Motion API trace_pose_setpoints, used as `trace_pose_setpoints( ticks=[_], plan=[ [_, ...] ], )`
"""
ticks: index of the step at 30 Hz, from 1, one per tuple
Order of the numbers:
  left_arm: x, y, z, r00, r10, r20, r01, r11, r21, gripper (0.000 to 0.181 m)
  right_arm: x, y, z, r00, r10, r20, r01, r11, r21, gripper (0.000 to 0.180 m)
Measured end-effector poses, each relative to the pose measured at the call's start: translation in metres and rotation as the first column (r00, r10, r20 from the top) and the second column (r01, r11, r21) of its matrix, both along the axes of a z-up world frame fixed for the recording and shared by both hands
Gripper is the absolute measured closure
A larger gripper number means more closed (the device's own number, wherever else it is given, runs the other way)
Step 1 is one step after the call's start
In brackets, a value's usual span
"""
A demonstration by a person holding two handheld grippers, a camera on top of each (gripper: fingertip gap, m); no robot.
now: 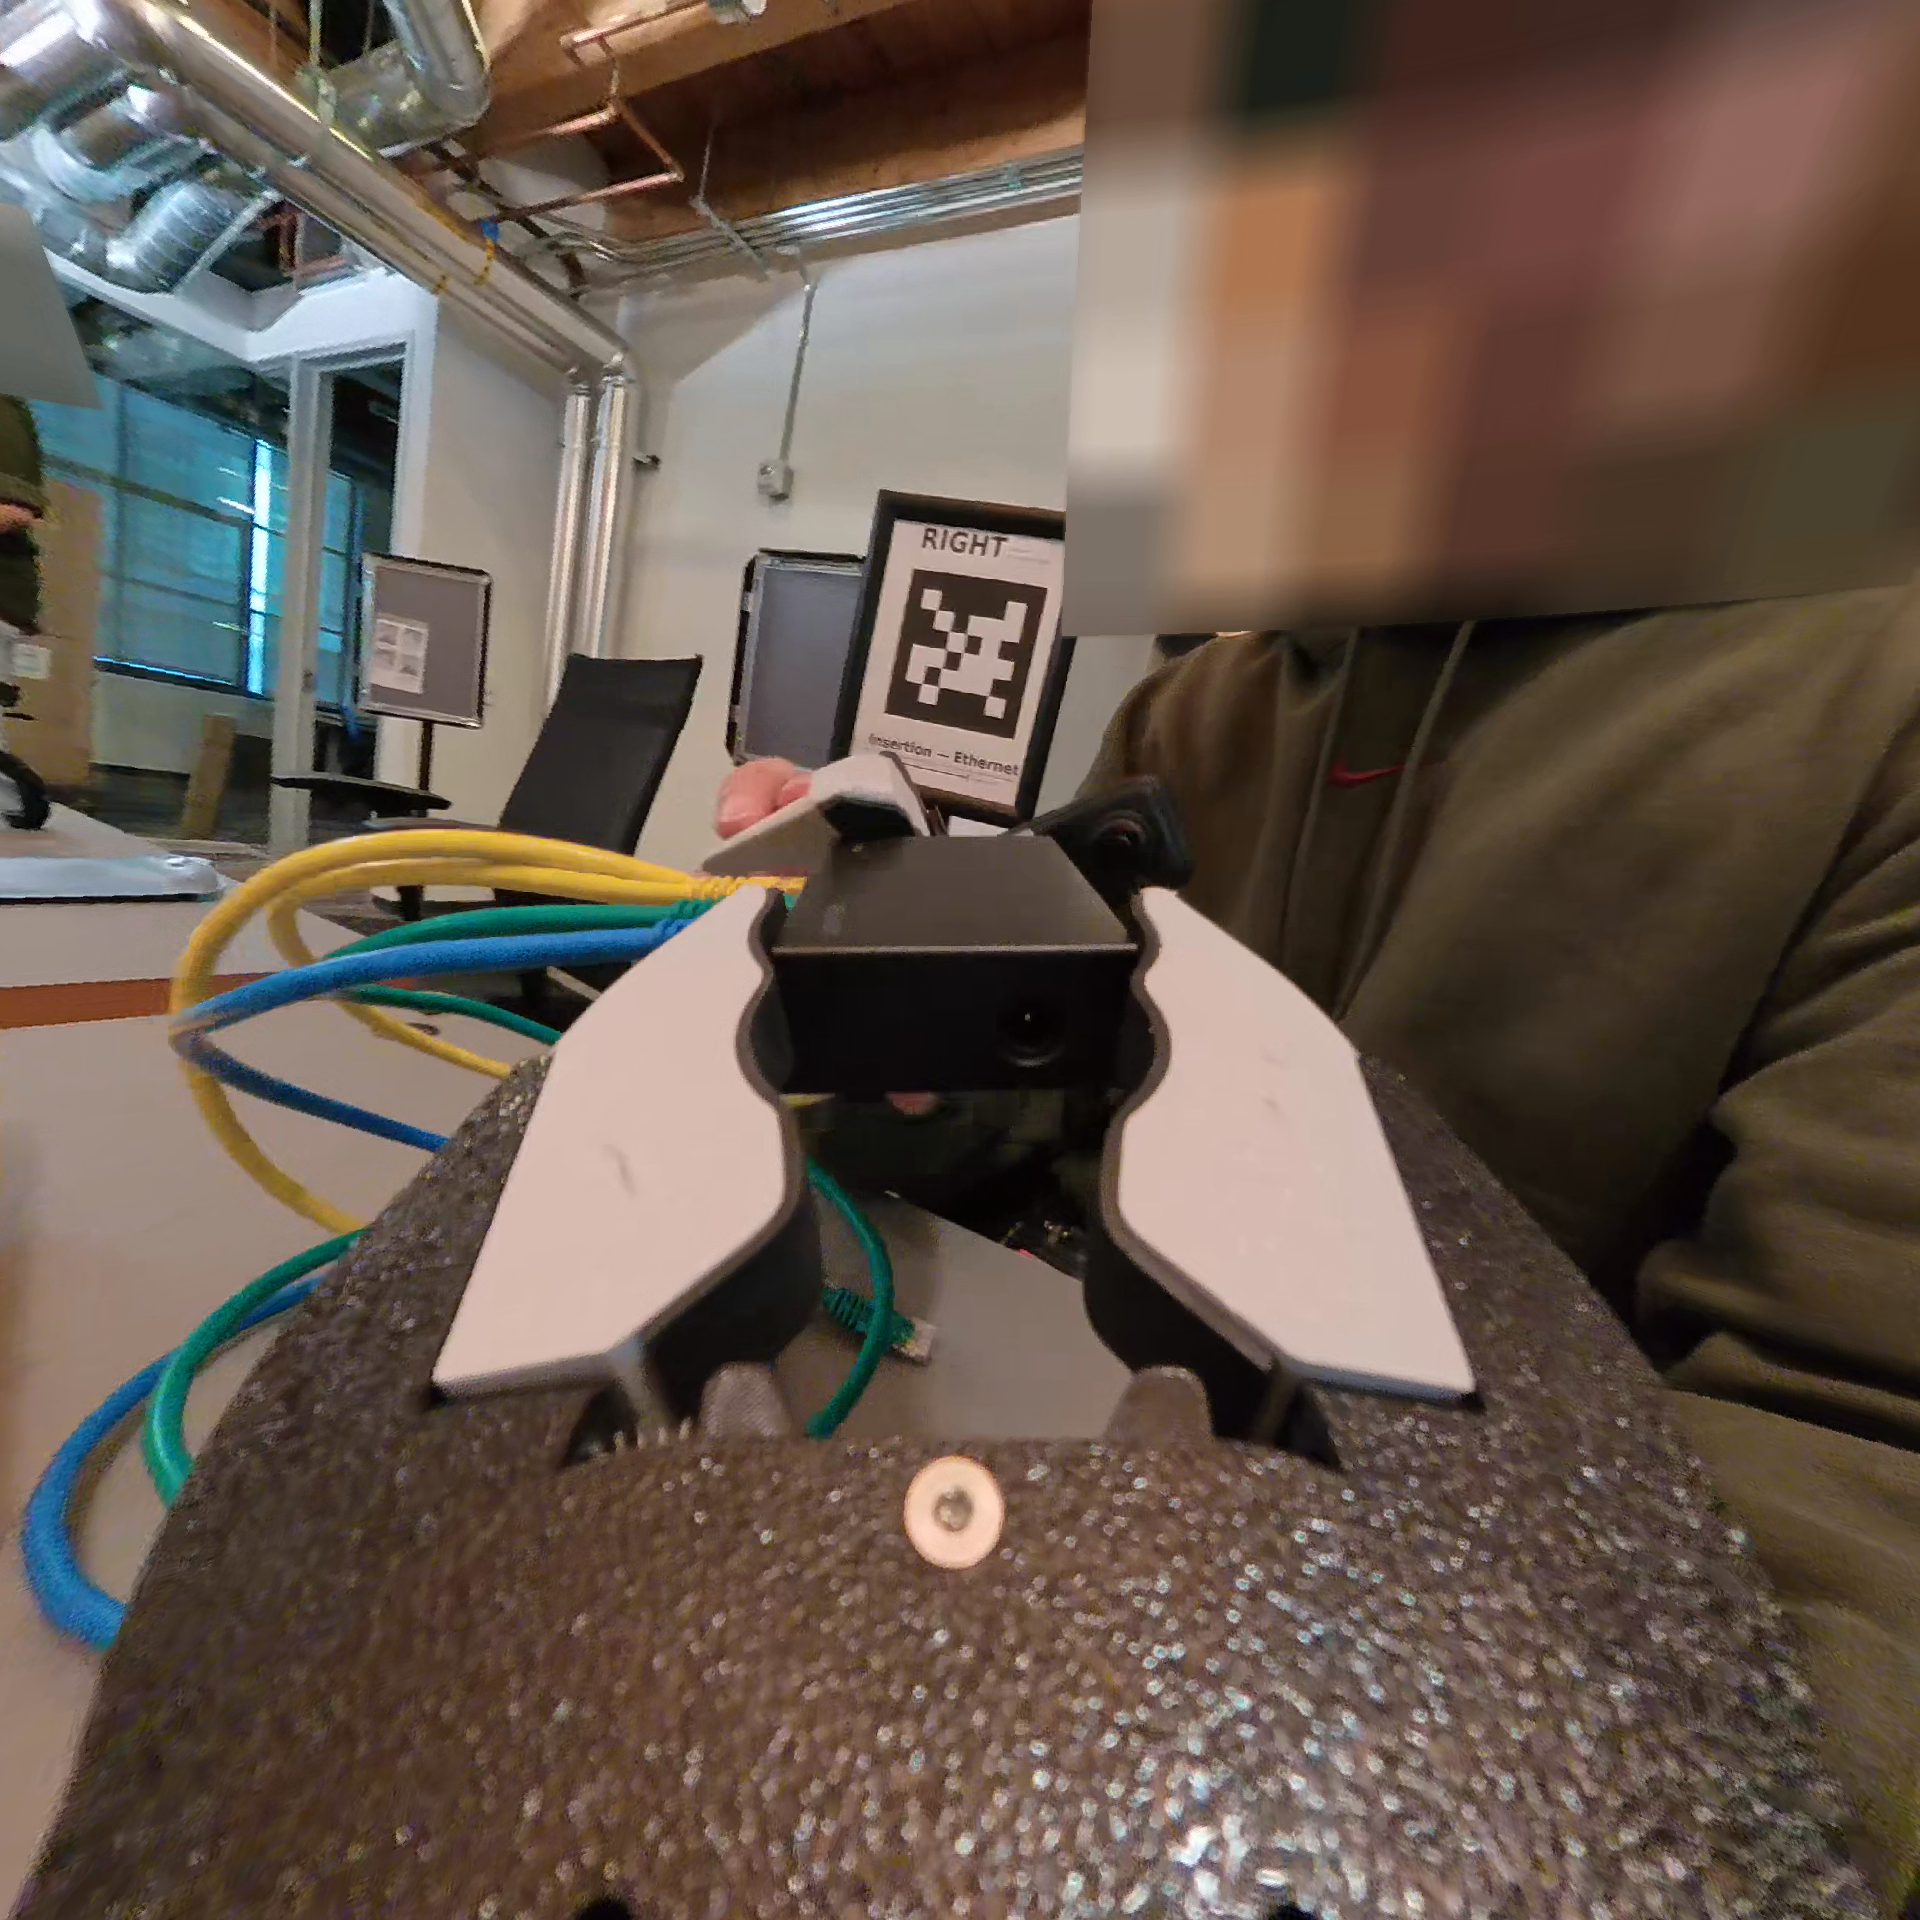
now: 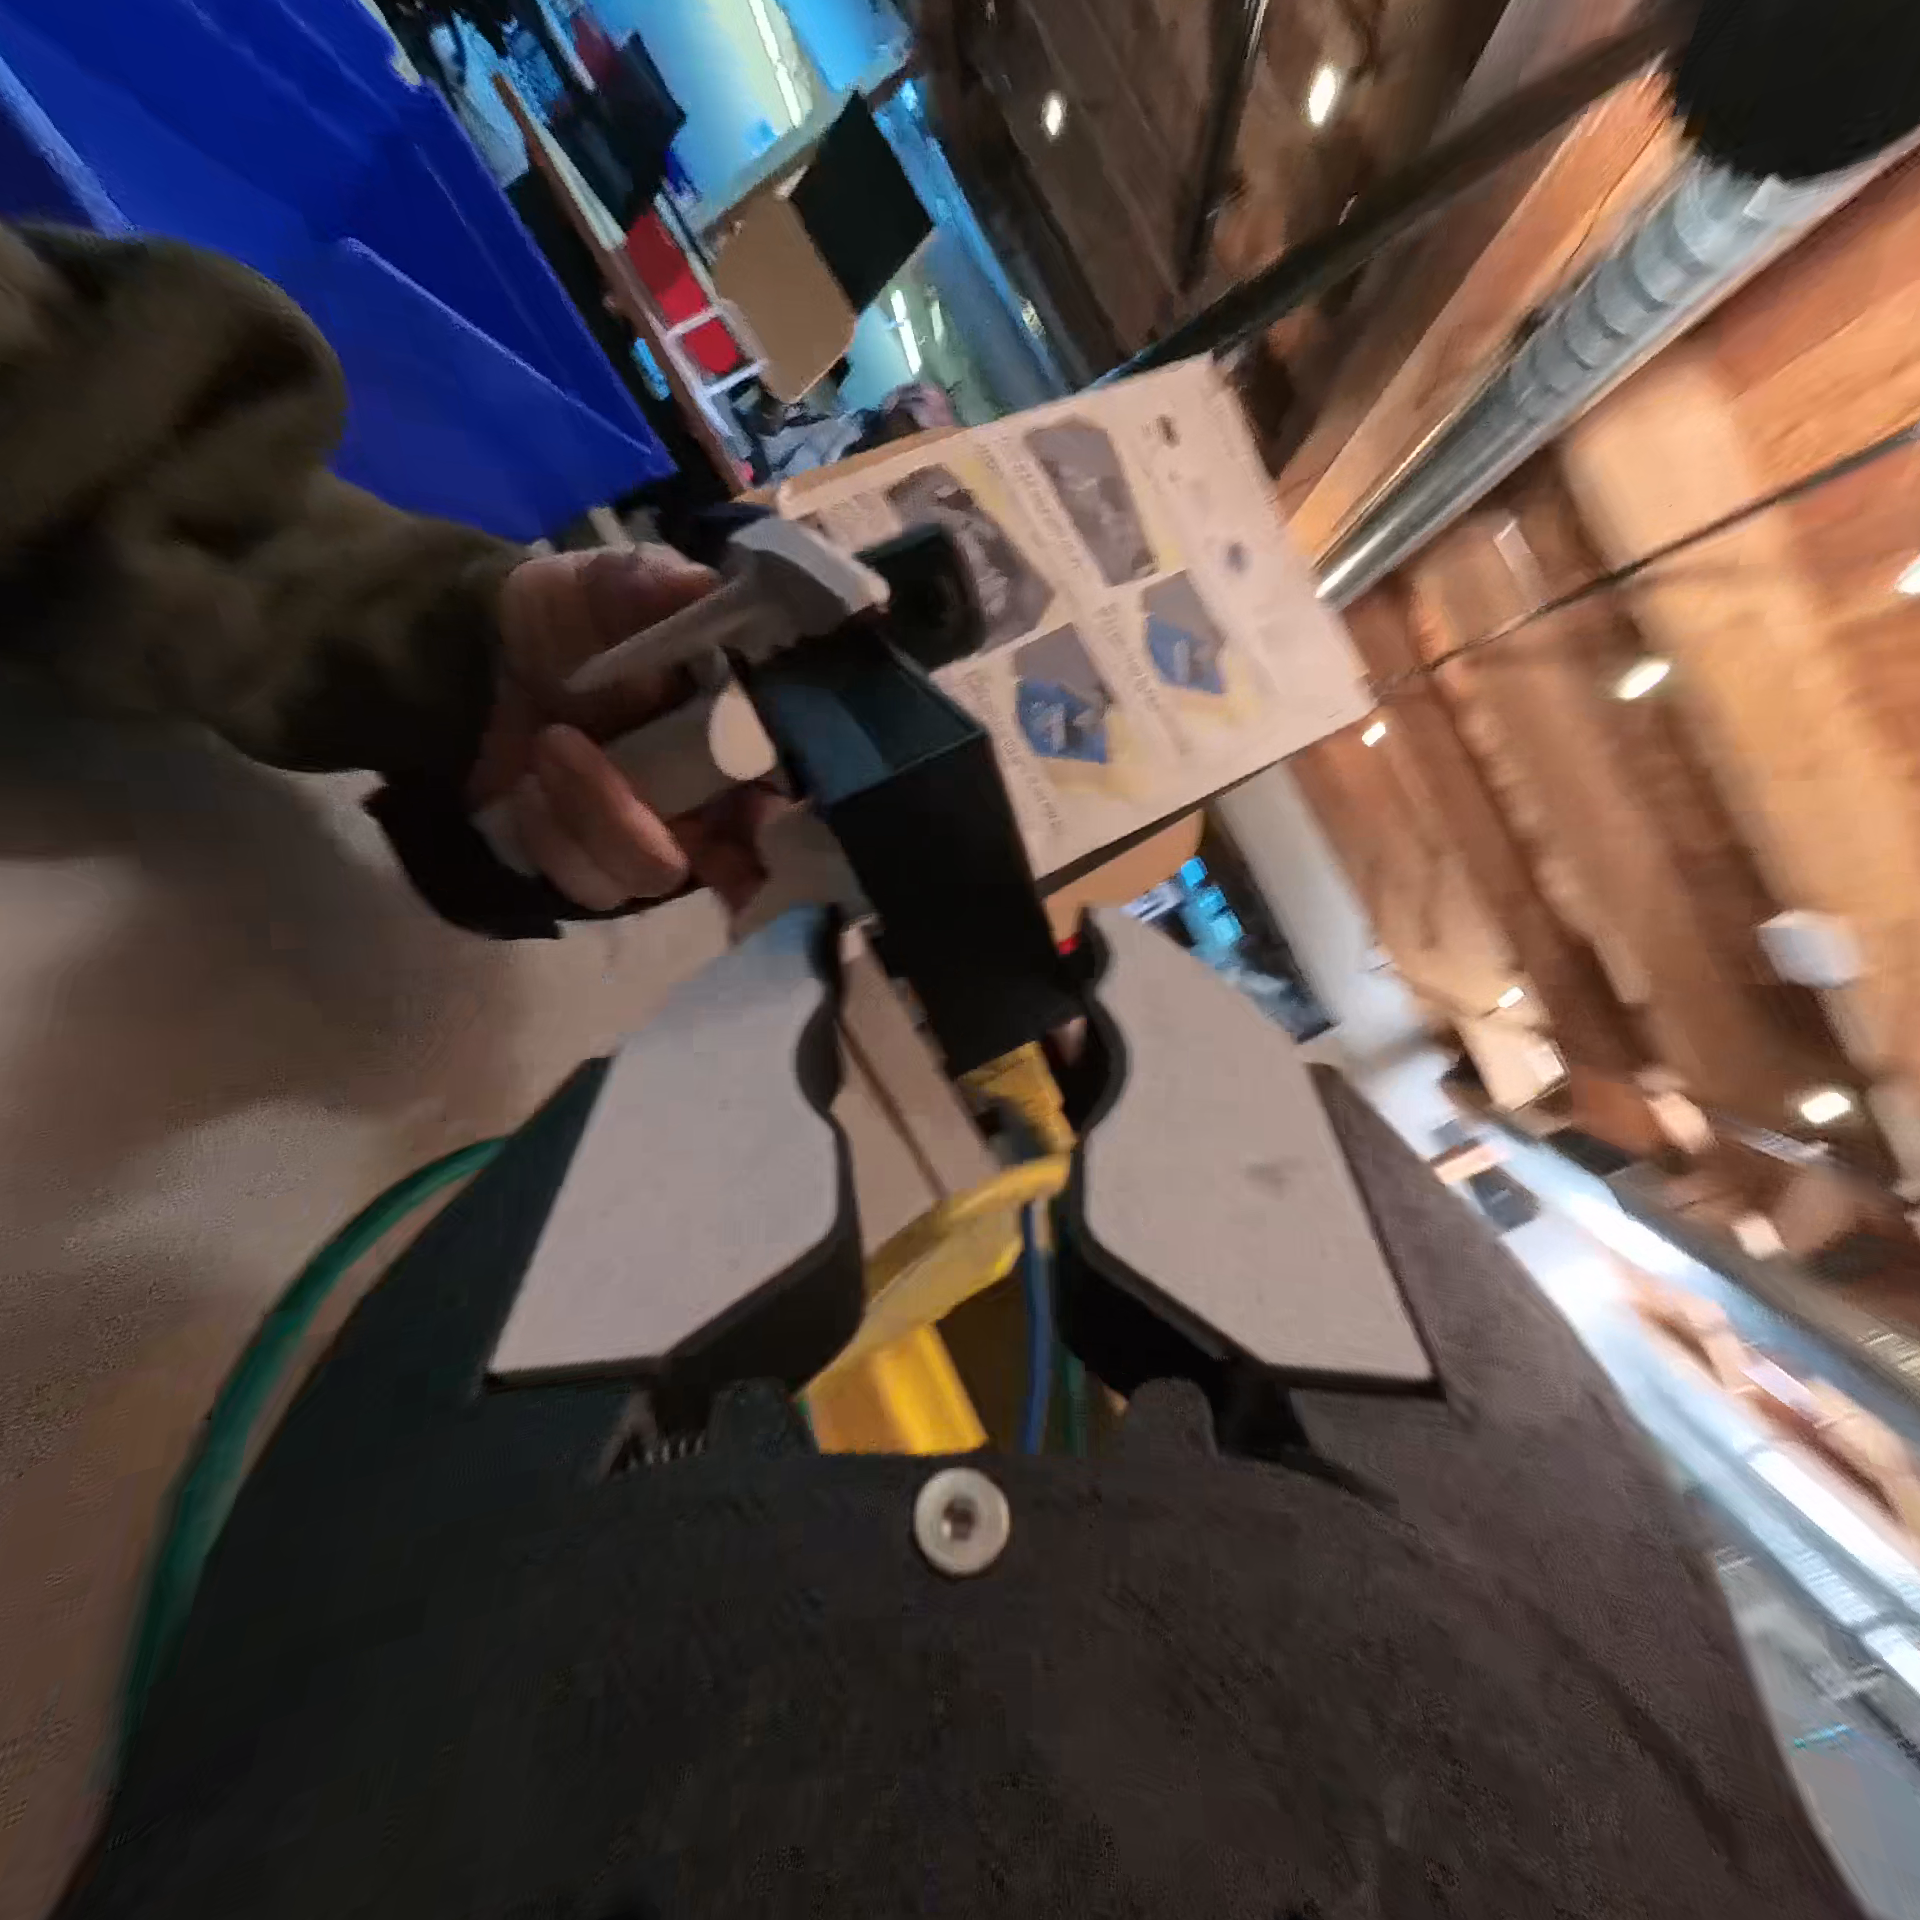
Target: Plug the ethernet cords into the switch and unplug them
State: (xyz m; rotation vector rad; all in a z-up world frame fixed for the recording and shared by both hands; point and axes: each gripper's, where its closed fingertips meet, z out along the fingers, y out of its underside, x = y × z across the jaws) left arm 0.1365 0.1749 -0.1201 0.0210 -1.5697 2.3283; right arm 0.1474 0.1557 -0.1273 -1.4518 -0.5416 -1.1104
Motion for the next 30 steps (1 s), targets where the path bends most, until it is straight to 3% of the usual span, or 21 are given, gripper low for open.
trace_pose_setpoints(
  ticks=[4, 8, 11, 14, 19, 22, 24, 30],
  plan=[
    [-0.004, -0.007, 0.007, 0.999, -0.033, -0.024, 0.033, 0.999, 0.006, 0.12, -0.01, -0.005, 0.008, 0.964, -0.011, 0.267, 0.03, 0.998, -0.064, 0.148],
    [-0.007, -0.013, 0.014, 0.999, 0.014, -0.037, -0.013, 1.0, 0.022, 0.12, -0.017, -0.011, 0.011, 0.945, -0.015, 0.328, 0.042, 0.996, -0.075, 0.15],
    [-0.012, -0.022, 0.004, 0.997, 0.067, 0.041, -0.071, 0.992, 0.105, 0.11, -0.019, -0.014, 0.01, 0.961, 0.064, 0.27, -0.021, 0.987, -0.159, 0.153],
    [-0.019, -0.028, -0.003, 1.0, 0.025, 0.011, -0.027, 0.98, 0.199, 0.102, -0.021, -0.018, 0.01, 0.964, 0.152, 0.218, -0.095, 0.963, -0.253, 0.152],
    [-0.025, -0.034, -0.013, 1.0, 0.006, 0.021, -0.012, 0.954, 0.3, 0.107, -0.032, -0.02, 0.002, 0.93, 0.289, 0.225, -0.175, 0.89, -0.421, 0.153],
    [-0.025, -0.036, -0.026, 1.0, 0.006, 0.023, -0.014, 0.929, 0.37, 0.097, -0.032, -0.019, 0.001, 0.92, 0.304, 0.248, -0.167, 0.875, -0.454, 0.153],
    [-0.029, -0.035, -0.026, 0.999, -0.022, 0.036, 0.007, 0.933, 0.36, 0.105, -0.032, -0.017, 0.003, 0.926, 0.304, 0.222, -0.179, 0.874, -0.451, 0.153],
    [-0.031, -0.039, -0.033, 0.999, -0.03, 0.042, 0.009, 0.902, 0.432, 0.107, -0.032, -0.015, -0.005, 0.932, 0.331, 0.148, -0.225, 0.849, -0.478, 0.153]
  ],
)
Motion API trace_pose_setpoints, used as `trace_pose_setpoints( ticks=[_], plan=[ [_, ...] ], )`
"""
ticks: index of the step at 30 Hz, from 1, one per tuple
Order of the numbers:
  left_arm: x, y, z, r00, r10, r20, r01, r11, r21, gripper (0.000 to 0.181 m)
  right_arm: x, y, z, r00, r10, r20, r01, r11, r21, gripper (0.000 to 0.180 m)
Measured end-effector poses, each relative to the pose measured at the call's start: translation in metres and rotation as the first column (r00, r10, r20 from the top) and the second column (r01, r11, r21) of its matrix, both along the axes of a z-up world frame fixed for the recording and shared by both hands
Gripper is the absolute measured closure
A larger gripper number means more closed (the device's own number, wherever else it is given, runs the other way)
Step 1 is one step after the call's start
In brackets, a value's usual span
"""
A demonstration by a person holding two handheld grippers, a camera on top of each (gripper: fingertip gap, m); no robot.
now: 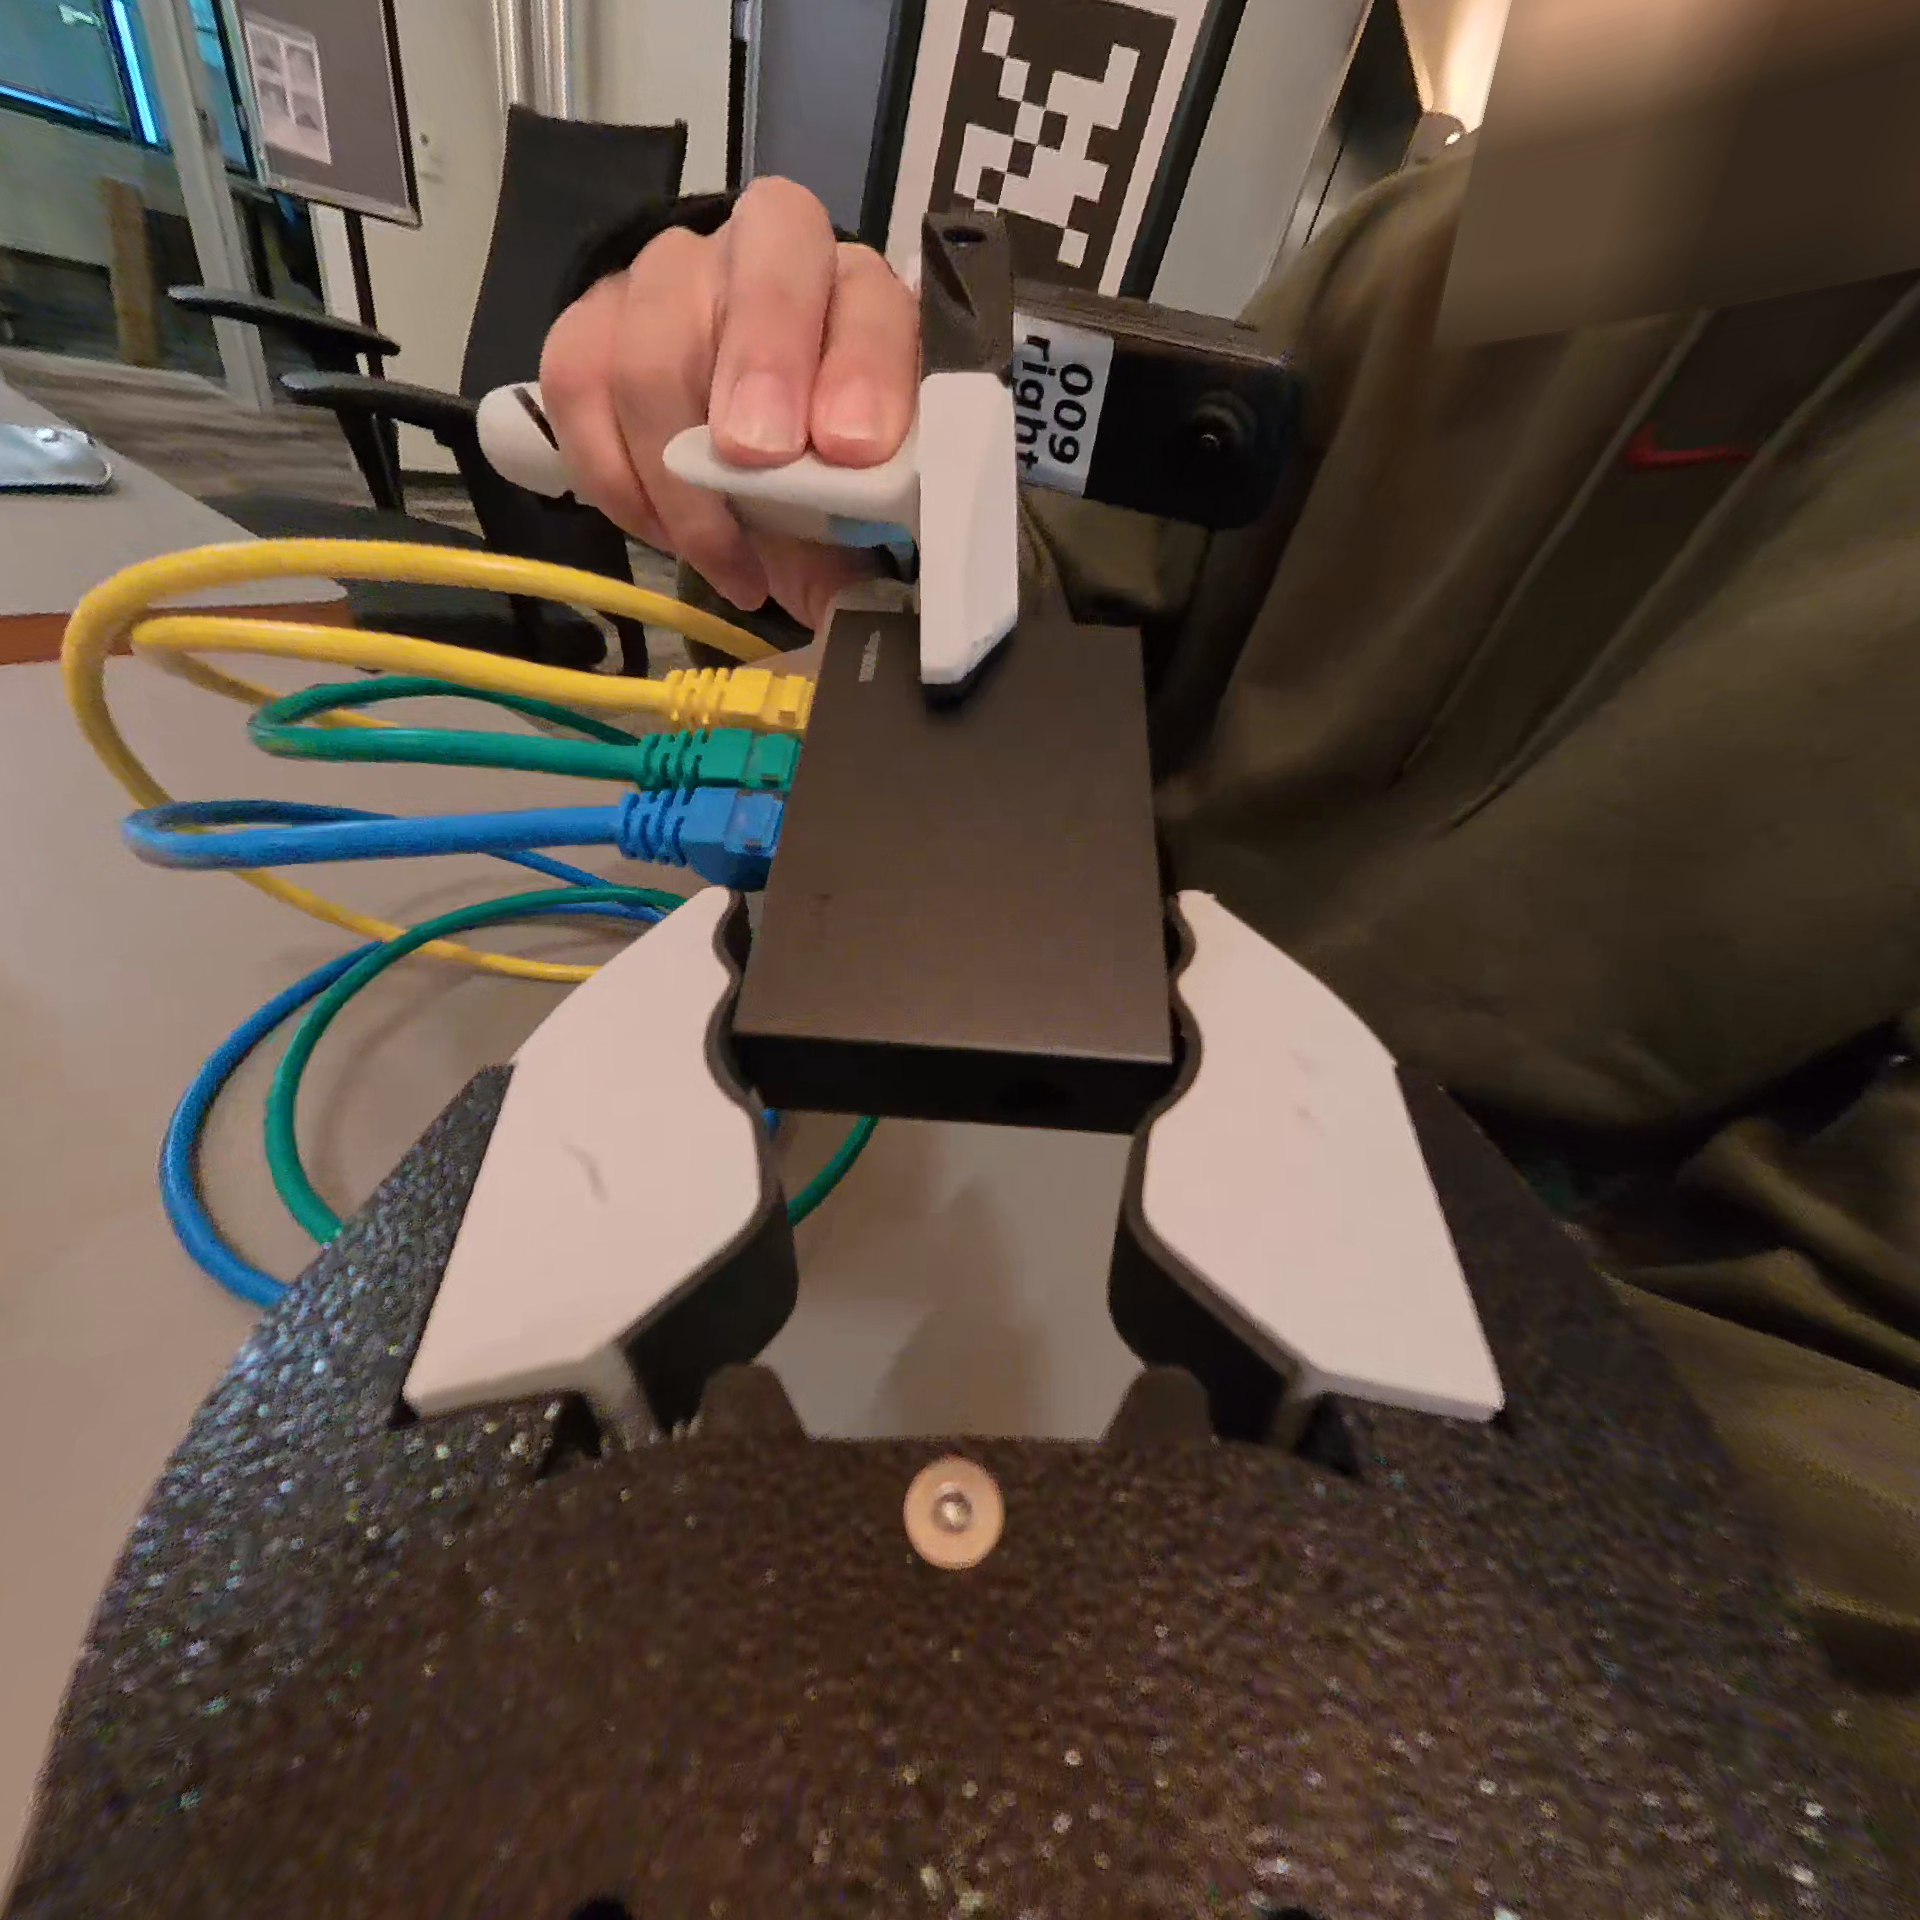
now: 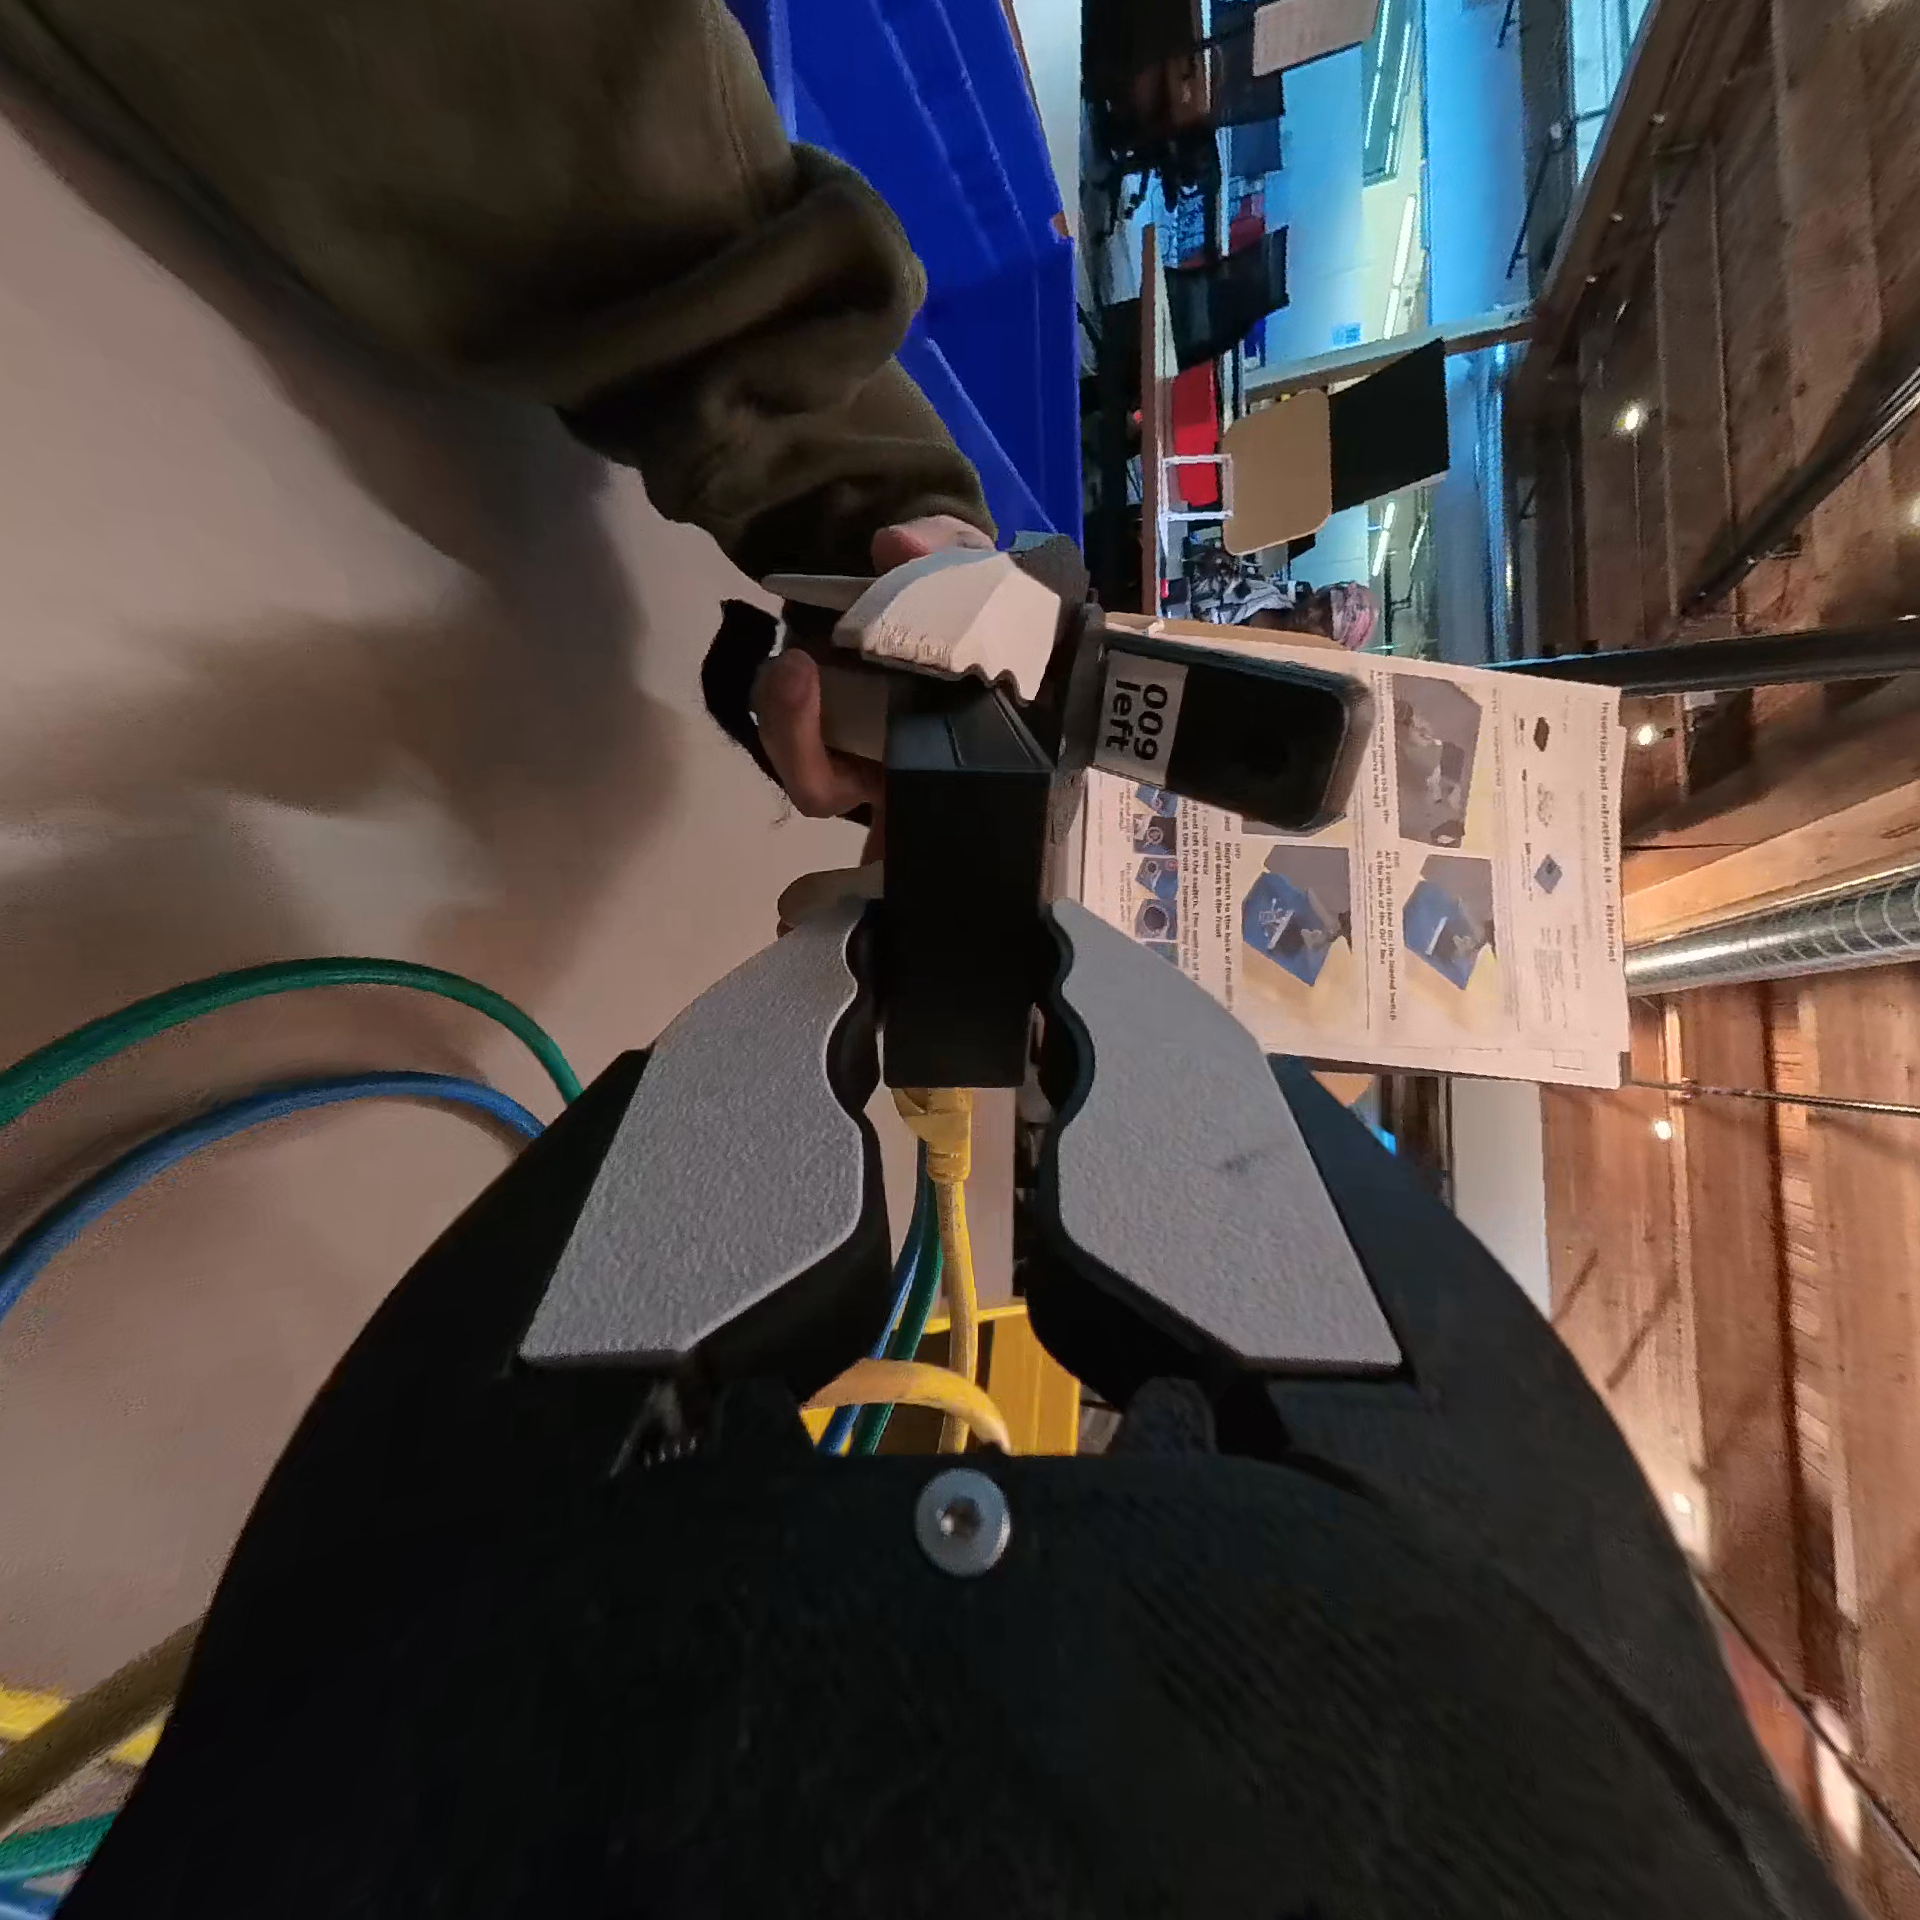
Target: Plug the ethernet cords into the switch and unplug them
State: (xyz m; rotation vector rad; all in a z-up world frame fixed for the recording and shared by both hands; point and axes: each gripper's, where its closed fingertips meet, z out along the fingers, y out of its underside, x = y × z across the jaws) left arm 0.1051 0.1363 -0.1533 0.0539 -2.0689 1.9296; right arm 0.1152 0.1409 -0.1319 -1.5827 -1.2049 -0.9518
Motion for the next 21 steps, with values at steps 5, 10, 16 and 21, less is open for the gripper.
trace_pose_setpoints(
  ticks=[5, 10, 16, 21],
  plan=[
    [0.007, 0.0, -0.002, 1.0, 0.01, 0.004, -0.01, 1.0, -0.014, 0.107, 0.006, 0.001, -0.002, 1.0, -0.016, 0.005, 0.016, 1.0, 0.006, 0.153],
    [0.023, 0.0, -0.005, 0.996, 0.076, 0.041, -0.074, 0.995, -0.061, 0.108, 0.023, 0.003, -0.005, 0.994, -0.105, 0.035, 0.104, 0.994, 0.044, 0.151],
    [0.034, 0.016, -0.004, 0.995, 0.09, -0.042, -0.097, 0.976, -0.194, 0.108, 0.034, 0.0, 0.002, 0.969, -0.242, -0.049, 0.247, 0.952, 0.183, 0.132],
    [0.028, 0.03, -0.001, 0.997, 0.054, -0.062, -0.067, 0.967, -0.246, 0.108, 0.04, -0.005, -0.012, 0.932, -0.352, -0.082, 0.361, 0.922, 0.143, 0.127]
  ],
)
